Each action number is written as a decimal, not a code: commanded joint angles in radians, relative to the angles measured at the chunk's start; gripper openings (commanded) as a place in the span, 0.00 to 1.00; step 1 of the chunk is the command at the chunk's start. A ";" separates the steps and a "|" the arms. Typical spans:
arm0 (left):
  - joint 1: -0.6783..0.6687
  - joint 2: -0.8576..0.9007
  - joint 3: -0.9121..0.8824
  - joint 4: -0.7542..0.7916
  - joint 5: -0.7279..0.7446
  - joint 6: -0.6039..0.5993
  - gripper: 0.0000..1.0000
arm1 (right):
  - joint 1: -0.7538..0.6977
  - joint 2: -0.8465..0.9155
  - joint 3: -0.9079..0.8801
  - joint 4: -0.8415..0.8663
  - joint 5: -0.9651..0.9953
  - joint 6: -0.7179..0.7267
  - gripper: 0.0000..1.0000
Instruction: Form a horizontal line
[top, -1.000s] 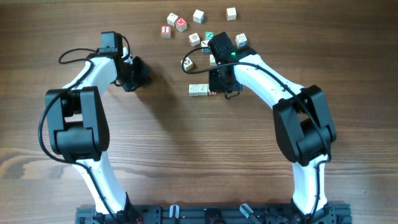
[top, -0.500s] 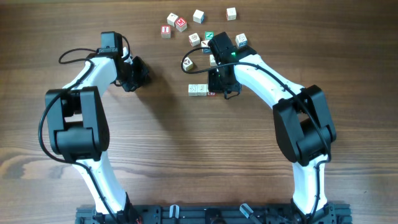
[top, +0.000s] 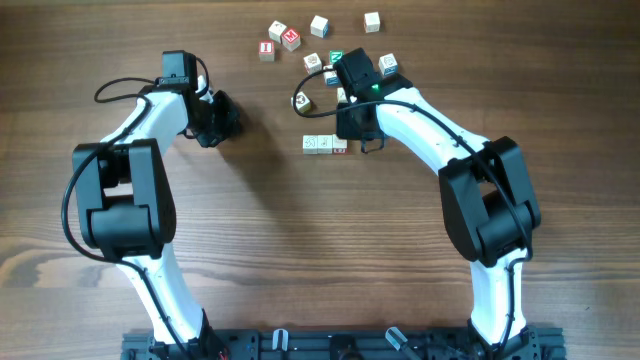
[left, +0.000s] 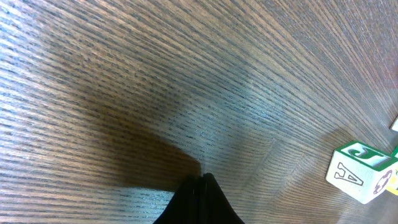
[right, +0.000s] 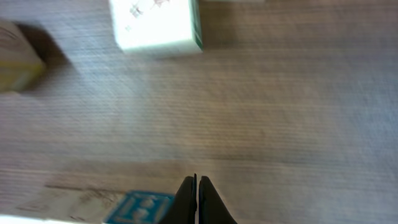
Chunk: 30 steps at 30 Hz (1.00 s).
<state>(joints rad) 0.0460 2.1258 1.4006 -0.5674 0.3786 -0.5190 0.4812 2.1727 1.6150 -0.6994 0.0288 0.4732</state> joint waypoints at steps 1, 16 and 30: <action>0.002 0.067 -0.045 -0.008 -0.130 -0.010 0.04 | 0.003 -0.019 -0.006 0.039 -0.030 -0.030 0.05; 0.002 0.067 -0.045 -0.008 -0.130 -0.010 0.04 | 0.003 -0.019 -0.006 0.049 -0.129 -0.055 0.05; 0.002 0.067 -0.045 -0.005 -0.130 -0.010 0.04 | 0.003 -0.019 -0.006 0.025 -0.136 -0.055 0.04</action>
<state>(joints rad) 0.0460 2.1258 1.4006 -0.5667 0.3786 -0.5190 0.4812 2.1727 1.6142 -0.6724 -0.0902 0.4389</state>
